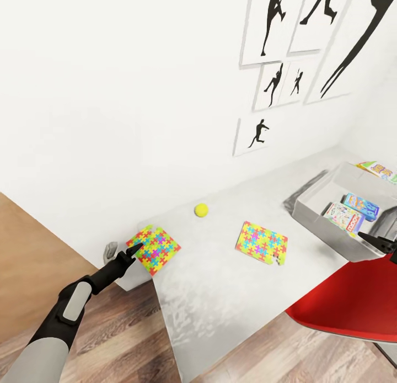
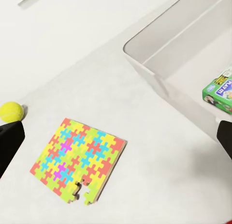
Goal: Put all the toys in the child's room - the three board games (two on the bed and one on the table), the two jigsaw puzzles on the table, and the tennis ball on the table - inside the toy box on the table in the child's room.
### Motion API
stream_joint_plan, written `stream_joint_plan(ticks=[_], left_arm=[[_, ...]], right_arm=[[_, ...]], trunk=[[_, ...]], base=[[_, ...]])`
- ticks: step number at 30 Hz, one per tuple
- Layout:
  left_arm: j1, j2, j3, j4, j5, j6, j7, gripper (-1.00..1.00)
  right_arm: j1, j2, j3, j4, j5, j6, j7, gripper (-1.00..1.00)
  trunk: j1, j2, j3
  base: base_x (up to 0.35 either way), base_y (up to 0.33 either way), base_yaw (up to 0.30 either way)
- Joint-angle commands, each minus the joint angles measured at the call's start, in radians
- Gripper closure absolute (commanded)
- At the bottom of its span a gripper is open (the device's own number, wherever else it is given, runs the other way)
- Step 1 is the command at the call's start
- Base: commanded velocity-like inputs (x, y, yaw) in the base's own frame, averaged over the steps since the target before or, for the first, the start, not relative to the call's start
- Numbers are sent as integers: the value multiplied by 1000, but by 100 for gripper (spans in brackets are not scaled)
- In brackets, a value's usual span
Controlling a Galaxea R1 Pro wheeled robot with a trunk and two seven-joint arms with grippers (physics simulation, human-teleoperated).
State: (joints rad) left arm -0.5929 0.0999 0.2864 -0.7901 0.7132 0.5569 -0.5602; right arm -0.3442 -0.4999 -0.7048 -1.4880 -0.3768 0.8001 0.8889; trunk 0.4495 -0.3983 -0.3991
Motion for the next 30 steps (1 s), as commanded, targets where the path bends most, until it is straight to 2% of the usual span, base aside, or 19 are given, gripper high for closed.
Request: stream_joint_plan(ticks=[1,30], left_arm=[[-1,0,2,0,5,8,-1,-100],[-1,0,2,-6,5,8,-1,-100]], right_arm=[[-1,0,-1,0,-2,5,2,-100],[-1,0,-1,0,-2,5,2,-100]], trunk=[[1,-2,-2],[1,-2,-2]], base=[[0,0,-17],[0,0,-3]])
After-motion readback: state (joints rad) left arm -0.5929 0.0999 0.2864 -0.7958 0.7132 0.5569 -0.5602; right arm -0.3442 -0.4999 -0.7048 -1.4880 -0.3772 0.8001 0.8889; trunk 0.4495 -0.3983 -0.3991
